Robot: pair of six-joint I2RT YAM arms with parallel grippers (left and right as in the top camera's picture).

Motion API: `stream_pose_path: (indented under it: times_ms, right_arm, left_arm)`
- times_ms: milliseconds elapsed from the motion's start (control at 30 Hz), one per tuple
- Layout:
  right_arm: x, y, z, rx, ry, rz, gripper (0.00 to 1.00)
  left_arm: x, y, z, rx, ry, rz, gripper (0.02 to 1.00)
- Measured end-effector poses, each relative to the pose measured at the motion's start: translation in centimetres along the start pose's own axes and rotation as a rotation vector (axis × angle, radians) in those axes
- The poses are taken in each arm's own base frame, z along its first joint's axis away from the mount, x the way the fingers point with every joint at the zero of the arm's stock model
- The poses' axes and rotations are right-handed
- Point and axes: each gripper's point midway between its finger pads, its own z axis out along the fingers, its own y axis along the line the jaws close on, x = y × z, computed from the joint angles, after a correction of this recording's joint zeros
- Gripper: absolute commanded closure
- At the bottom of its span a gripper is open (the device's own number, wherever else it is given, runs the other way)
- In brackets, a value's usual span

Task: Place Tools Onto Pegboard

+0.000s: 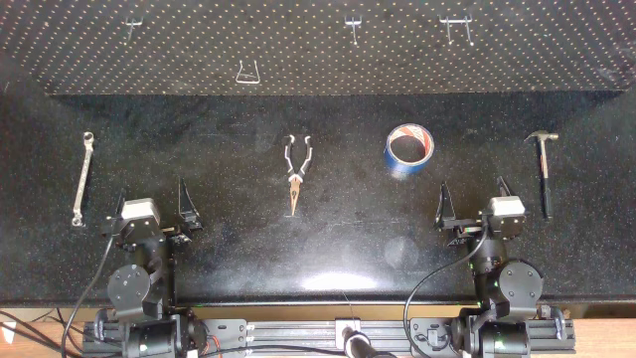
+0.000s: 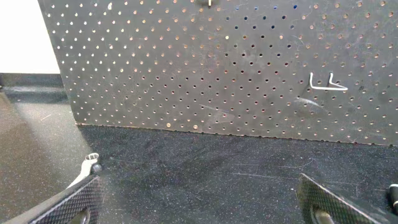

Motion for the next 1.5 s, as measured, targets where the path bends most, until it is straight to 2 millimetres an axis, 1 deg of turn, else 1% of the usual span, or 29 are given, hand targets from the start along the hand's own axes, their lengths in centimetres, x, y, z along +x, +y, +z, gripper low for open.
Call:
stream_pose_path:
  times_ms: [1067,1133,1167,1200,1233,1267,1300,1333,1400,1433,1467,1500]
  right_arm:
    - [0.0,0.0,0.0,0.000,0.000,0.000,0.025]
    - [0.0,0.0,0.0,0.000,0.000,0.000,0.025]
    - [0.0,0.0,0.0,0.000,0.000,0.000,0.025]
    - [0.0,0.0,0.0,0.000,0.000,0.000,0.025]
    - [0.0,0.0,0.0,0.000,0.000,0.000,0.025]
    - [0.0,0.0,0.0,0.000,0.000,0.000,0.025]
    - [0.0,0.0,0.0,0.000,0.000,0.000,0.025]
    - [0.0,0.0,0.0,0.000,0.001,0.000,0.025]
    - [0.0,0.0,0.0,0.000,-0.001,0.000,0.025]
    - [0.0,0.0,0.0,0.000,-0.001,0.000,0.025]
    - [0.0,0.0,0.0,0.000,-0.002,0.000,0.025]
    - [0.0,0.0,0.0,0.000,-0.002,0.000,0.025]
  left_arm:
    - [0.1,0.0,0.0,0.000,0.004,0.000,0.023]
    - [0.8,0.0,-0.1,0.003,0.056,-0.018,0.023]
    - [1.4,0.1,-0.4,-0.005,0.117,-0.033,0.025]
    - [2.8,0.5,-1.3,-0.025,0.237,-0.058,0.023]
    - [3.6,0.8,-2.1,-0.040,0.326,-0.076,0.025]
    - [3.9,1.0,-2.9,-0.055,0.394,-0.089,0.025]
    - [3.2,1.4,-3.6,-0.075,0.442,-0.103,0.025]
    - [2.1,1.6,-3.9,-0.089,0.453,-0.112,0.025]
    - [-0.4,2.4,-5.2,-0.131,0.509,-0.135,0.025]
    - [-2.6,3.2,-6.0,-0.175,0.550,-0.153,0.025]
    - [-4.7,4.1,-6.2,-0.214,0.564,-0.165,0.025]
    - [-5.4,4.4,-6.3,-0.230,0.572,-0.168,0.025]
